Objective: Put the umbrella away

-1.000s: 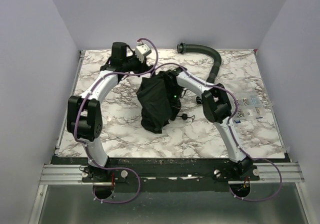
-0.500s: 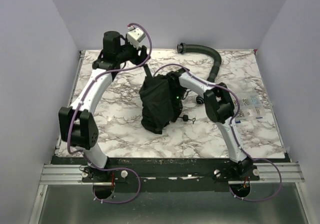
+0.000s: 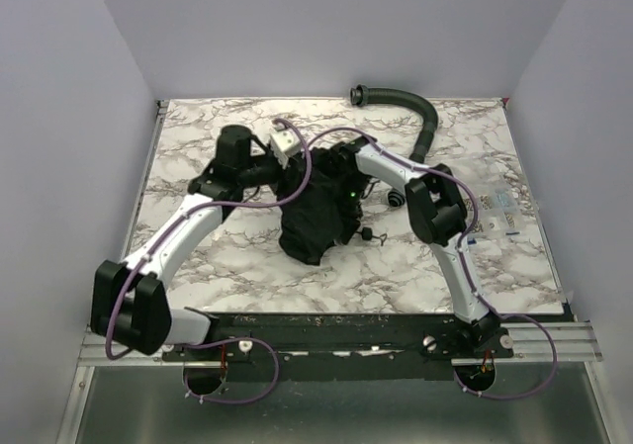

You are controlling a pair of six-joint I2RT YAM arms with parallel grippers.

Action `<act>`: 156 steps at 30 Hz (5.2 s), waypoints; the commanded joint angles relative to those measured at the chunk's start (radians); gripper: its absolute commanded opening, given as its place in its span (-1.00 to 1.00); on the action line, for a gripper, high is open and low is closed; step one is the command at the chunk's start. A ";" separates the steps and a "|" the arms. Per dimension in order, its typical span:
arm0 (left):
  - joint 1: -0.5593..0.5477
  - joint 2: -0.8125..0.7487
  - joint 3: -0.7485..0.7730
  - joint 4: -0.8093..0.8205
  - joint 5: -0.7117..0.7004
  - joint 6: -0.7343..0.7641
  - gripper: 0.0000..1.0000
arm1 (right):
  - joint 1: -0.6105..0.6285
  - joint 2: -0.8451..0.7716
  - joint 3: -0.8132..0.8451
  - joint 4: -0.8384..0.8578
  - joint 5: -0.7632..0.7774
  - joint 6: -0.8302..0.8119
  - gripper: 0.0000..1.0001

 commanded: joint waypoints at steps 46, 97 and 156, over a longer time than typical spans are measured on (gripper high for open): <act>-0.139 -0.061 -0.153 -0.190 -0.142 0.425 -0.04 | -0.046 0.013 -0.060 0.084 -0.045 -0.108 0.18; 0.188 -0.090 -0.060 0.036 -0.191 -0.332 -0.10 | 0.192 -0.497 -0.156 0.879 0.020 0.683 -0.33; -0.024 0.531 0.147 -0.342 -0.209 -0.442 -0.90 | 0.264 -0.424 -0.632 0.926 0.432 0.309 -0.89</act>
